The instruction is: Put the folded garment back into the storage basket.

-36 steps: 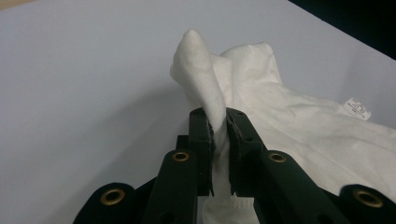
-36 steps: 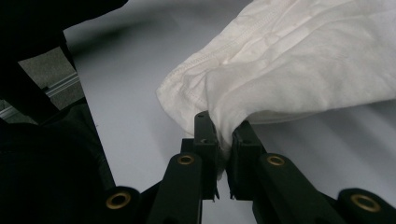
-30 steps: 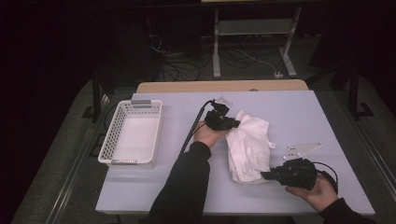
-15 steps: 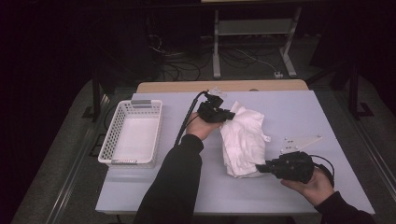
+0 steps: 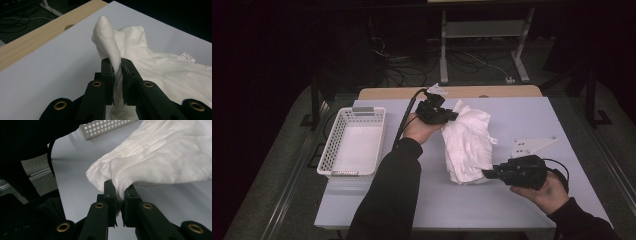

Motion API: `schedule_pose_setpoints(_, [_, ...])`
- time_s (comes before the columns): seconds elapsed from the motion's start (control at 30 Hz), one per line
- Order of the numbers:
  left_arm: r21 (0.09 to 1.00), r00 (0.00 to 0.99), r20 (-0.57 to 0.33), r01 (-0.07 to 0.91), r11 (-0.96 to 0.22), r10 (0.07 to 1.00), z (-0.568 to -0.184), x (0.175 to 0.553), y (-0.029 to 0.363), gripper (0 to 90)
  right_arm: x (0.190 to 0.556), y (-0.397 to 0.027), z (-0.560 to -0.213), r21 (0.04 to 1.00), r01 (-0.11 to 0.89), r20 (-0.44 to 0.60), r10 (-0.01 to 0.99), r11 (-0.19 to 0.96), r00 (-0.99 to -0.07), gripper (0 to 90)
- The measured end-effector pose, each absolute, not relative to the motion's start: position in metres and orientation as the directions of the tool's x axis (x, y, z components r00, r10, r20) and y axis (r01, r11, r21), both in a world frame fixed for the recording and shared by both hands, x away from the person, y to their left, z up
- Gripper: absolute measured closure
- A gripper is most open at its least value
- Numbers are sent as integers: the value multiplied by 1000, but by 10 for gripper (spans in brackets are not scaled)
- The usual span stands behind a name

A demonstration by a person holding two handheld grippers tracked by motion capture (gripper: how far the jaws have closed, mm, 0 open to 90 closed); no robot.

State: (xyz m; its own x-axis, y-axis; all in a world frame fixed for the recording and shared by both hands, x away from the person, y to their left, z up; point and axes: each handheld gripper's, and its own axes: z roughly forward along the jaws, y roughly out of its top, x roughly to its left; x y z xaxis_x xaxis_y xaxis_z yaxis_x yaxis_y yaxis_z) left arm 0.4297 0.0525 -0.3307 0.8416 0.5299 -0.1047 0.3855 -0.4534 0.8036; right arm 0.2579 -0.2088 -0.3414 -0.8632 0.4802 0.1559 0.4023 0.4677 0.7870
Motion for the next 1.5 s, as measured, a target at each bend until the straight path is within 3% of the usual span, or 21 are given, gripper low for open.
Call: schedule_pose_setpoints(1.5, [831,804,-77,378,-408,589,-291,429,117,806,276,-151,-311,824,315,116,405,470,-907,822])
